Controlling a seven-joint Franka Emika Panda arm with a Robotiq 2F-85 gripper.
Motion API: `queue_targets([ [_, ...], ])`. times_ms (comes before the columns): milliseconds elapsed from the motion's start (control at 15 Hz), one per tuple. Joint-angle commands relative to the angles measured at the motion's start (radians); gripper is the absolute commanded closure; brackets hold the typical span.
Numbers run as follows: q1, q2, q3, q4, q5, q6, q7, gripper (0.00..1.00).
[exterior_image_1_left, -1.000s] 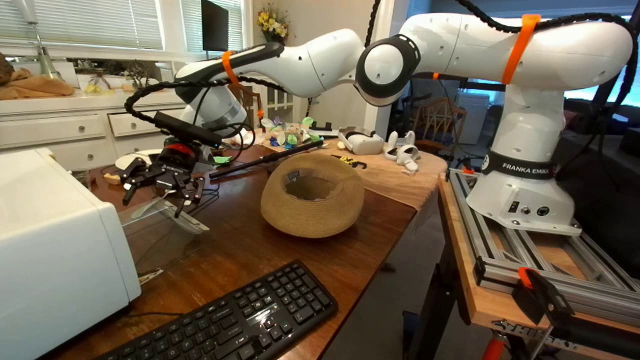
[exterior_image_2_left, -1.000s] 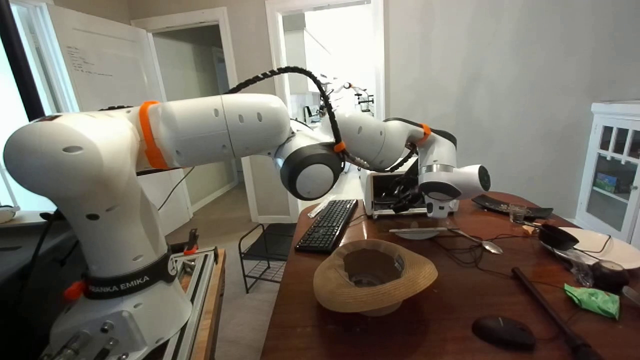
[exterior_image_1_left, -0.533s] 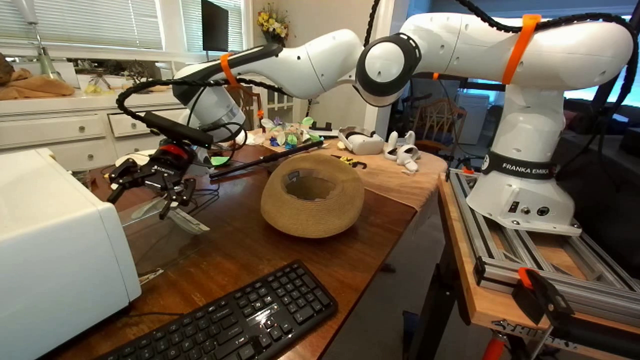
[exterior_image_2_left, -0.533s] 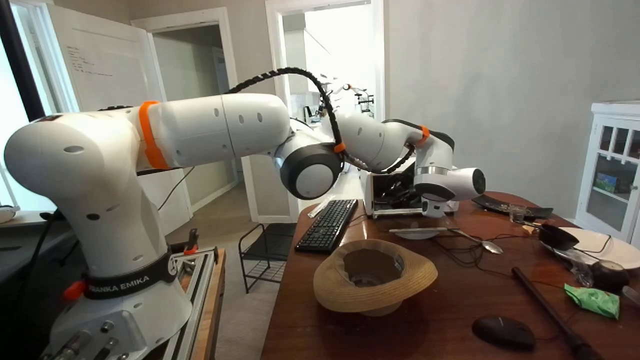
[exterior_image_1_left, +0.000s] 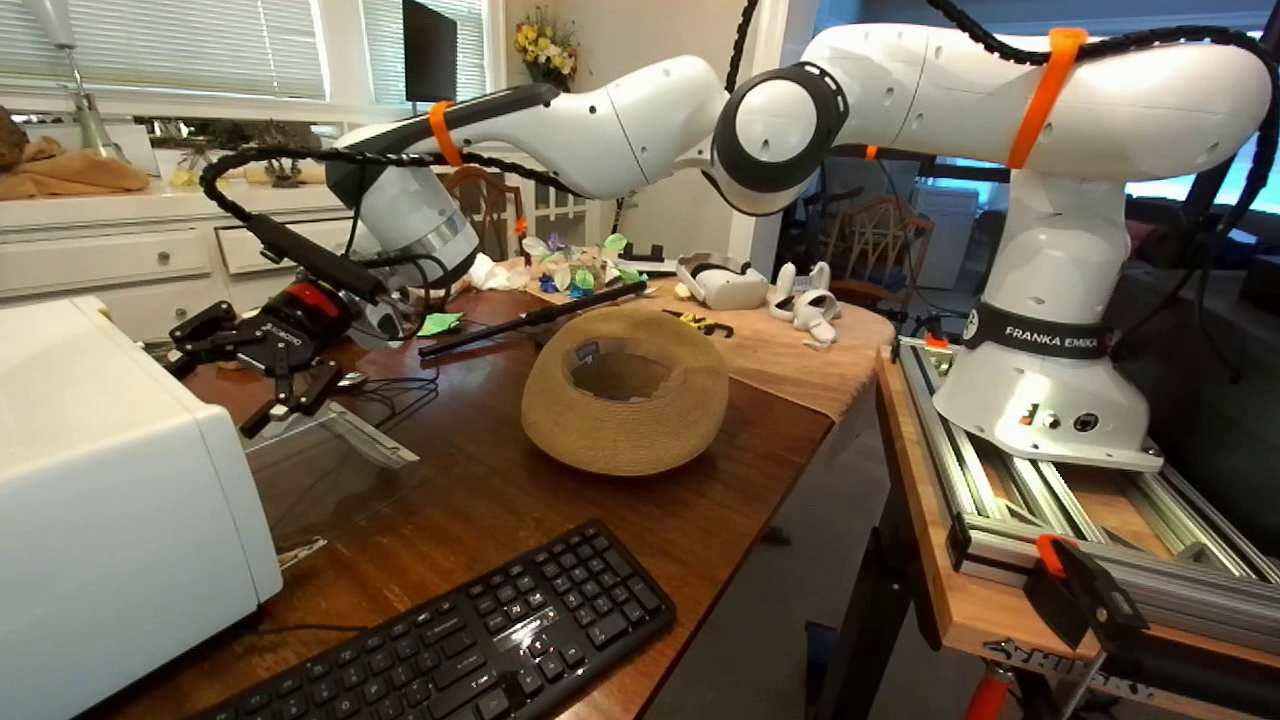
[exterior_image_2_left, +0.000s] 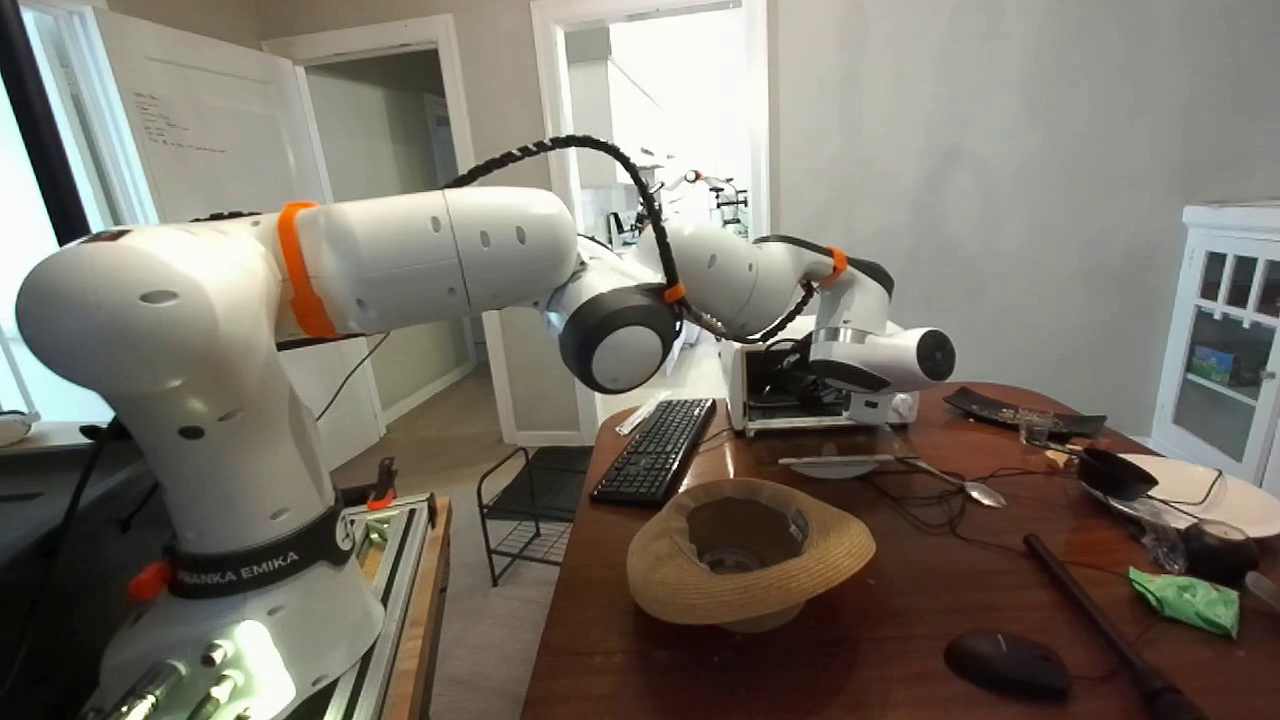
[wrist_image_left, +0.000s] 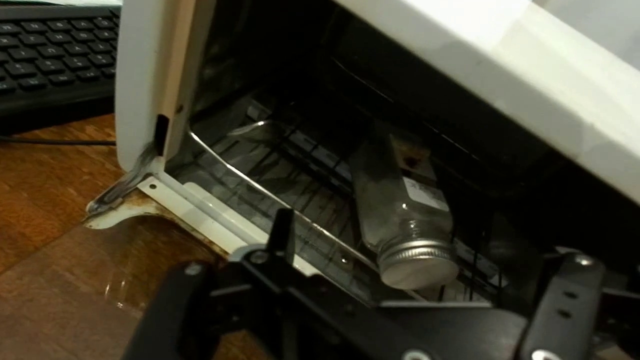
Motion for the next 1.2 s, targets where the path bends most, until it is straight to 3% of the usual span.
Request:
queue_targets([
  [0,0.019,0.000,-0.002,-0.017,0.019,0.051,-0.013,0.00],
  [1133,0.091,0.000,0.005,-0.037,0.026,0.398,-0.175,0.00],
])
